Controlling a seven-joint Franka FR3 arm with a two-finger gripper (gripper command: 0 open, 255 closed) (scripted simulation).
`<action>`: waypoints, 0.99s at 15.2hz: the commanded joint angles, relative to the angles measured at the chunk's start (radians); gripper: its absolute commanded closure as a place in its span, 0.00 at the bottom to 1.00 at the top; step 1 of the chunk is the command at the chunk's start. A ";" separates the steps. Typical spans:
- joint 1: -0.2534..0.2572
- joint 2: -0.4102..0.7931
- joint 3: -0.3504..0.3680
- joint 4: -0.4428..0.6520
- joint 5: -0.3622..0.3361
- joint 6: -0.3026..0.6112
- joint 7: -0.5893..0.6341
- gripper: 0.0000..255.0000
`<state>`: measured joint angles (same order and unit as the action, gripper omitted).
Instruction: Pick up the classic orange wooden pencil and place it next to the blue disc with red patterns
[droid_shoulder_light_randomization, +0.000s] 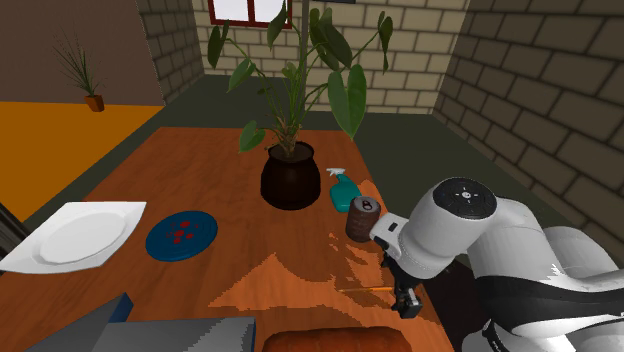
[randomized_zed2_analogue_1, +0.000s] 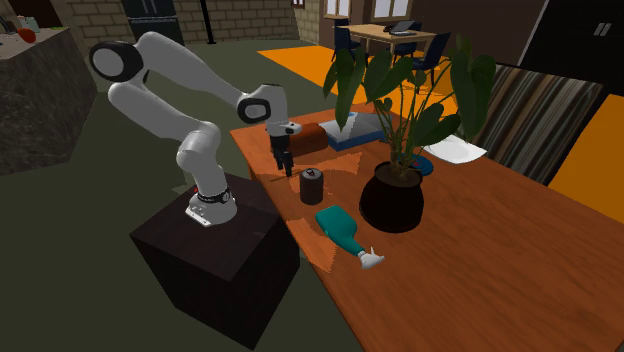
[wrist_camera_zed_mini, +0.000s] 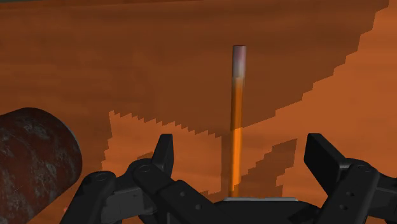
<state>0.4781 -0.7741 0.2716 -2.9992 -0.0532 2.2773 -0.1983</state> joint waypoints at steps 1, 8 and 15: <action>-0.002 0.007 0.001 -0.001 -0.001 0.009 0.001 0.00; -0.002 0.007 0.001 -0.001 -0.001 0.009 0.001 1.00; -0.002 0.007 0.001 -0.001 -0.001 0.009 0.001 1.00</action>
<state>0.4764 -0.7673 0.2730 -2.9996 -0.0541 2.2864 -0.1968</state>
